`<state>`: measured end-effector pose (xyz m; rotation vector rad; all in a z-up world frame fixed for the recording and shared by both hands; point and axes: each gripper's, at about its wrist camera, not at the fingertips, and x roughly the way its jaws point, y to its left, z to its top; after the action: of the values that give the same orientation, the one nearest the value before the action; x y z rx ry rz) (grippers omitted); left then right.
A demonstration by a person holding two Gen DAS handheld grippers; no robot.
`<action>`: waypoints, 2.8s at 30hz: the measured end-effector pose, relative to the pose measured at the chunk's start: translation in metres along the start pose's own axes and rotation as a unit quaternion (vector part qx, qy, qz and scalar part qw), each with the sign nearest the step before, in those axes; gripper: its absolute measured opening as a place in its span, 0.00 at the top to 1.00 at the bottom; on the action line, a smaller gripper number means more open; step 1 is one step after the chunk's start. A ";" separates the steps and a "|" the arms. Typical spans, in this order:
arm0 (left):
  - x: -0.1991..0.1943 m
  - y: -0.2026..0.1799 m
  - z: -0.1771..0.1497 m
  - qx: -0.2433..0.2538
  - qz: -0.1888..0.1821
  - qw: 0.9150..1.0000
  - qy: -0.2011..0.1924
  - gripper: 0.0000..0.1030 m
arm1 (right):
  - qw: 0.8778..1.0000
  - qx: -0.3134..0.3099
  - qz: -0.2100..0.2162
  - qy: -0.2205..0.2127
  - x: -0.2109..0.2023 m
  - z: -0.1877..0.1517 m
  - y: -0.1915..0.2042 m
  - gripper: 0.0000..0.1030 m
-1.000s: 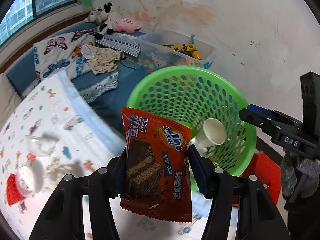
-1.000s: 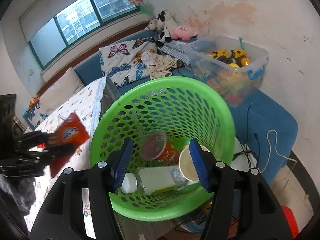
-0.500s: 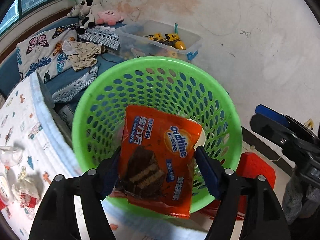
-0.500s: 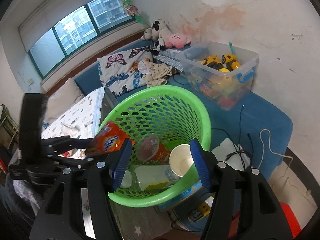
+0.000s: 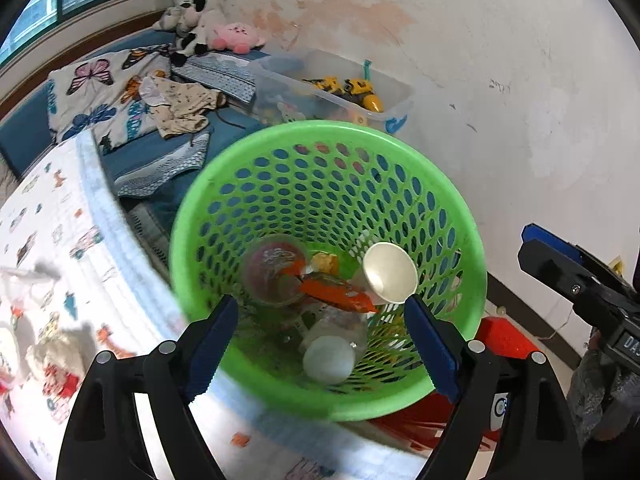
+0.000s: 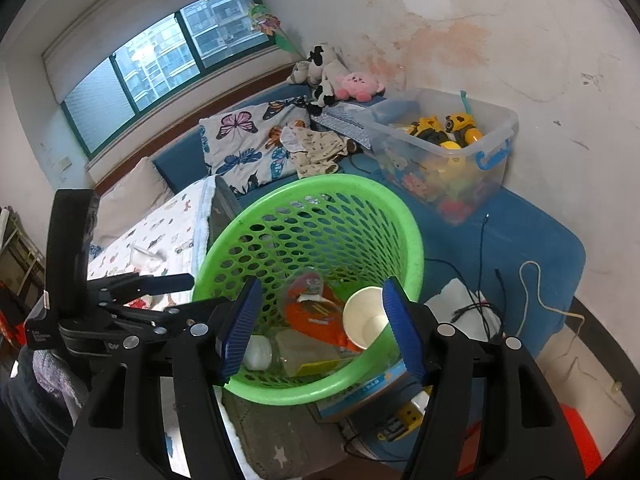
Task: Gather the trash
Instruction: 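Carry the sponge piece and wrapper over the green basket and open both tools, then move both tools back over the bed toward the red mesh net, then grasp the red mesh net with the left tool while the right tool grasps the crumpled paper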
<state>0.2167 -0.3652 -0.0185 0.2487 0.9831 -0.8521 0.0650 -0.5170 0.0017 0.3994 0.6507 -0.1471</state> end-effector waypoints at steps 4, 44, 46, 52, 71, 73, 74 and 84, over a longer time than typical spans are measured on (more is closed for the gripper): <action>-0.017 0.016 -0.009 -0.013 0.013 1.000 -0.013 0.21 | 1.000 -0.007 0.006 0.003 0.002 -0.001 0.010 0.37; -0.142 0.223 -0.117 -0.160 0.198 0.965 -0.058 0.21 | 0.978 -0.136 0.125 0.093 0.088 -0.031 0.180 0.35; -0.144 0.231 -0.121 -0.163 0.204 0.964 -0.055 0.21 | 0.976 -0.143 0.131 0.099 0.096 -0.033 0.190 0.35; -0.144 0.256 -0.131 -0.168 0.221 0.960 -0.042 0.21 | 0.971 -0.162 0.138 0.113 0.116 -0.037 0.218 0.35; -0.109 0.307 -0.117 -0.109 0.224 0.968 0.006 0.21 | 0.961 -0.188 0.138 0.152 0.179 -0.044 0.272 0.35; -0.107 0.310 -0.116 -0.106 0.222 0.969 0.004 0.21 | 0.960 -0.189 0.137 0.154 0.184 -0.044 0.276 0.35; -0.106 0.311 -0.116 -0.104 0.221 0.970 0.004 0.21 | 0.960 -0.189 0.137 0.156 0.186 -0.044 0.277 0.35; -0.095 0.316 -0.116 -0.109 0.201 0.974 -0.001 0.41 | 0.963 -0.186 0.119 0.156 0.201 -0.042 0.279 0.36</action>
<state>0.3483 -0.0443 -0.0622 0.2471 0.9729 -0.3719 0.2711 -0.2472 -0.0647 0.1333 0.9153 0.2712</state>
